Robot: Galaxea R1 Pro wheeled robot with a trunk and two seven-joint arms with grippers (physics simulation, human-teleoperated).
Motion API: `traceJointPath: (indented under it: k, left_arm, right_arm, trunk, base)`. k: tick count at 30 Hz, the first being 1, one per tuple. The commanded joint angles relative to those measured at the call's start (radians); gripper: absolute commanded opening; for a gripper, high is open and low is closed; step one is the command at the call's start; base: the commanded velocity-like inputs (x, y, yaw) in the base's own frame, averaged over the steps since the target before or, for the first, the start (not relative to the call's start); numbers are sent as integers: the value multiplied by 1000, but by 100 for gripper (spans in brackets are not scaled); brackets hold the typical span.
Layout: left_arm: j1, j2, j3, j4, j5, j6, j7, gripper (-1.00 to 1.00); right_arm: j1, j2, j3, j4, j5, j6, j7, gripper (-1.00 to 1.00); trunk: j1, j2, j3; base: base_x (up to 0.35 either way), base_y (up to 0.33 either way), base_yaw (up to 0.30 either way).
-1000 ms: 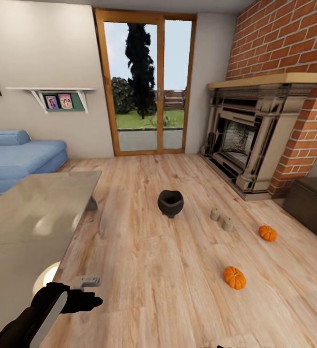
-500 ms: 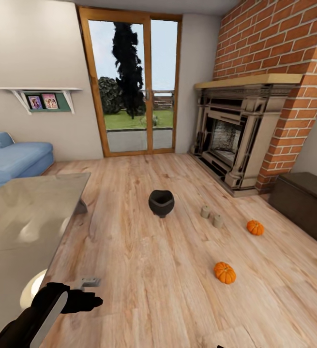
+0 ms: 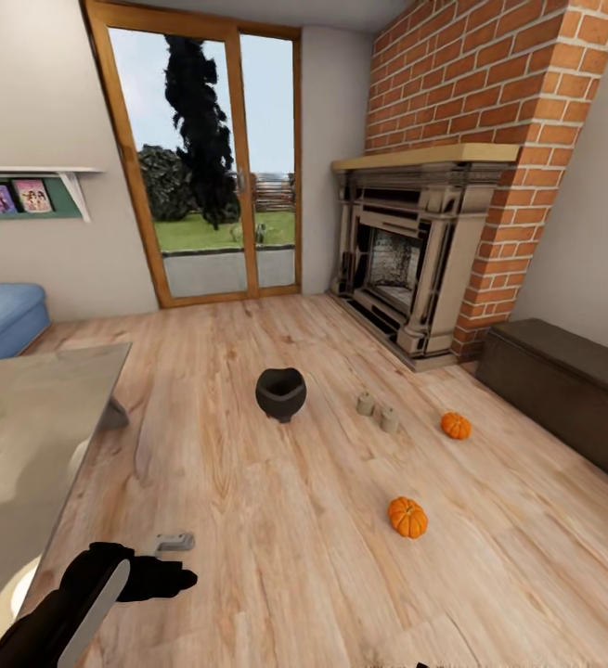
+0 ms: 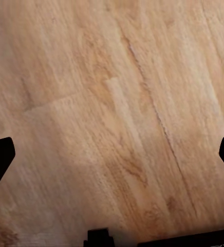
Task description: Place each of the two pumpkins and all three candles from the living room inside a cabinet in the living room (use any cabinet), then make sure every cabinet is closed, and position the cauldron so it is next to a table in the living room.
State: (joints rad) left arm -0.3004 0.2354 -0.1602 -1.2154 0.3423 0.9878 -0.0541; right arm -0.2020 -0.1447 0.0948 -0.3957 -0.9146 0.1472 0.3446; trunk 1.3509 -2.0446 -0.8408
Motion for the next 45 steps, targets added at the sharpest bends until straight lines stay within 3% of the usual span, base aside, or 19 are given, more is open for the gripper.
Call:
traceJointPath:
  k: [1,20,45]
  left_arm:
    - [0,1,-1,-1,-6,3,-6,100]
    - [0,1,-2,-1,-6,3,-6,100]
    - [0,1,-2,-1,-6,3,-5,100]
  right_arm:
    - [-1,-1,6,0,-10,2,1,100]
    - [-1,-1,6,0,-10,3,0,100]
    - [-1,-1,5,0,-12,3,1,100]
  trunk:
    - [0,0,-1]
    - [0,0,-1]
    - [0,0,-21]
  base:
    - [17,11,-277]
    - [23,39,-266]
    - [83,36,-11]
